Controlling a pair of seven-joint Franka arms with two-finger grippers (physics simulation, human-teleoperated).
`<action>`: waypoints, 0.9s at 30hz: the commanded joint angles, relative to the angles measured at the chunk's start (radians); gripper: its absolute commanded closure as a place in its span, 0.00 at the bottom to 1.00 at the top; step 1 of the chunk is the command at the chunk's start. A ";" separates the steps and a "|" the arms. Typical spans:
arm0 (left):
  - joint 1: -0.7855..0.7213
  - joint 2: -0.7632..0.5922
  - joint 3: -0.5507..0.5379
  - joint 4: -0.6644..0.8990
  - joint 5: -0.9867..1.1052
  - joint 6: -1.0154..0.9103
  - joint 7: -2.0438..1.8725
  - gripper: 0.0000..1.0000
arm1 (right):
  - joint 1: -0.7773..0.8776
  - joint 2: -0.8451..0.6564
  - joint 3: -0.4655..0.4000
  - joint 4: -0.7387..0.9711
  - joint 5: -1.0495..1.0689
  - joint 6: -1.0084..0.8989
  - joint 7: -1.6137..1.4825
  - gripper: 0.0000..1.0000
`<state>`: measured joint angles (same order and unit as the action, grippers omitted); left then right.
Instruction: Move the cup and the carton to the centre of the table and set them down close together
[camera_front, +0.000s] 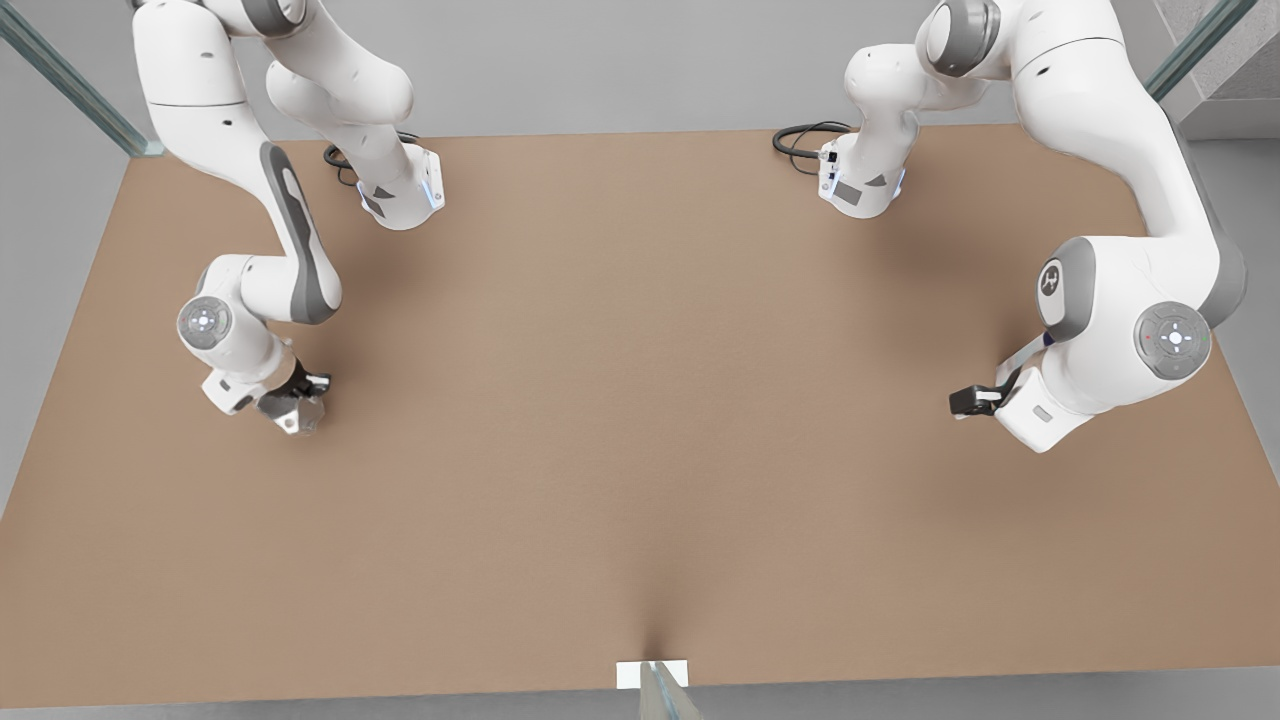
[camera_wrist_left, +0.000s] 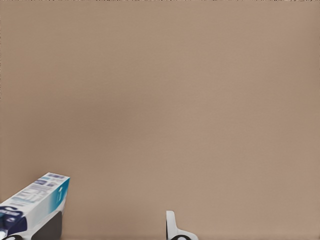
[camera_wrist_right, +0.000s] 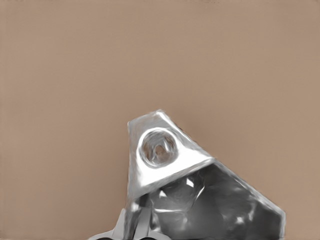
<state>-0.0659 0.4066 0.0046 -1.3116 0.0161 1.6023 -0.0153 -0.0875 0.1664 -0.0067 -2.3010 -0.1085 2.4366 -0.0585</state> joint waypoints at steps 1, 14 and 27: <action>0.000 0.000 0.000 0.000 -0.001 -0.001 0.000 0.00 | 0.028 -0.001 -0.001 0.005 -0.010 -0.001 0.008 0.79; 0.002 0.008 0.008 0.000 -0.002 0.022 0.000 0.00 | 0.388 0.176 0.016 0.307 0.004 -0.014 0.098 0.79; 0.003 -0.045 0.011 -0.002 0.001 -0.005 -0.003 0.00 | 0.621 0.501 0.047 0.913 0.098 -0.333 0.299 0.79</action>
<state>-0.0629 0.3635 0.0151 -1.3131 0.0165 1.5969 -0.0198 0.5474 0.6806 0.0399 -1.3766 -0.0018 2.1063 0.2362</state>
